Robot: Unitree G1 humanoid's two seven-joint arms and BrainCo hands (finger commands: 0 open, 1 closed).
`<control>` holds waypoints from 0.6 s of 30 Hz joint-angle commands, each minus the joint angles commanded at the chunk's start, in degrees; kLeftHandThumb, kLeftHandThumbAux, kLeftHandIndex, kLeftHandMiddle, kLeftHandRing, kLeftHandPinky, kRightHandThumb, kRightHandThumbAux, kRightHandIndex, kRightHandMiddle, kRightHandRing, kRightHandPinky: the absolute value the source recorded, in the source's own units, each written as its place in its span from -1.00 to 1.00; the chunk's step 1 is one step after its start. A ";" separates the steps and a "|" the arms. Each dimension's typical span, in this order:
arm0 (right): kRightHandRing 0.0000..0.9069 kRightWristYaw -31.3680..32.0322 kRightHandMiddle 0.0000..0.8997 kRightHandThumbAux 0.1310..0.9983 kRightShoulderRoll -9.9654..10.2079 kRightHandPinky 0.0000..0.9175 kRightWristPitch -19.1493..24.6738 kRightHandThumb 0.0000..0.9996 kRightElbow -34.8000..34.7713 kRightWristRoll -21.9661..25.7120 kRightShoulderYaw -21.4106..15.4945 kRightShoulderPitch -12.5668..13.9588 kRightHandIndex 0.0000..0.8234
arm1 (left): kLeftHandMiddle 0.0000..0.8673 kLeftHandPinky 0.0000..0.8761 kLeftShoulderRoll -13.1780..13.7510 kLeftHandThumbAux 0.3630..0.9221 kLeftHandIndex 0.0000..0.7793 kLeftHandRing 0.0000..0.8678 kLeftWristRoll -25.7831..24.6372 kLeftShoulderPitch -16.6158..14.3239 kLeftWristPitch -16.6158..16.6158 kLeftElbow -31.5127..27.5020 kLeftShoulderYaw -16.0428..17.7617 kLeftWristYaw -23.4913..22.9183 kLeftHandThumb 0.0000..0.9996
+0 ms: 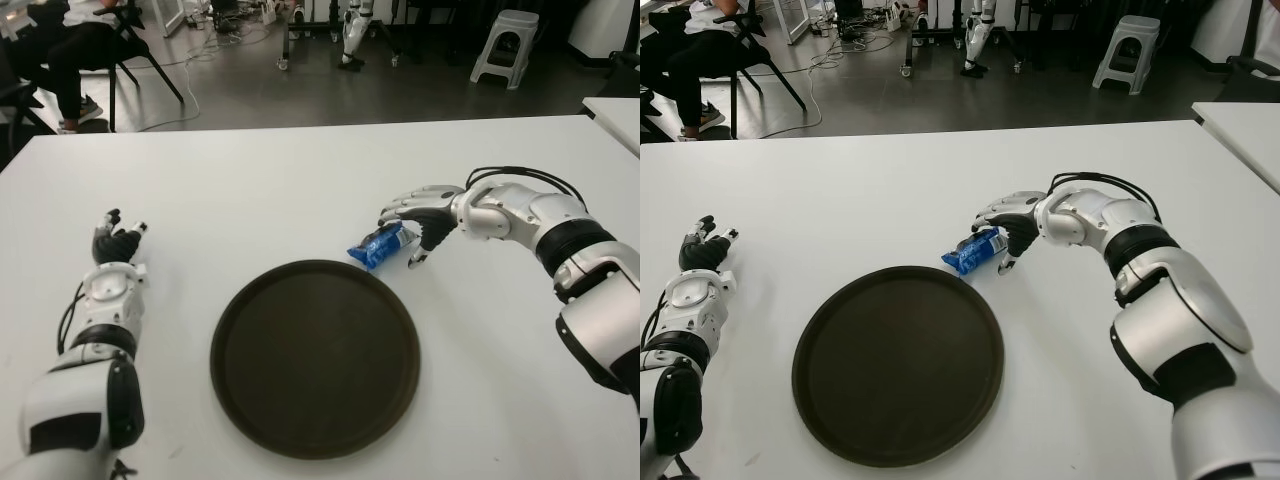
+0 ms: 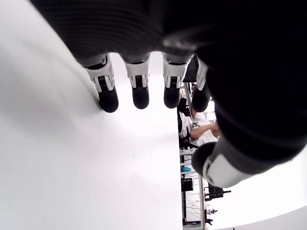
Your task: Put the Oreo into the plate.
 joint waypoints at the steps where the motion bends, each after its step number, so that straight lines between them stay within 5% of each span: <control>1: -1.00 0.13 -1.00 0.01 0.03 -0.75 -0.04 -0.80 0.06 -0.11 0.15 -0.03 -1.00 | -0.94 -0.91 0.00 0.28 -1.00 -0.96 -0.03 -0.02 0.01 0.00 0.02 -0.02 -0.73; 18: -1.00 1.69 -1.00 0.05 0.44 -0.79 -1.06 -0.78 1.01 0.77 0.86 0.27 -1.00 | -0.94 -0.91 -0.14 0.39 -1.00 -0.96 0.09 0.02 -0.39 -0.04 -0.05 0.54 -0.78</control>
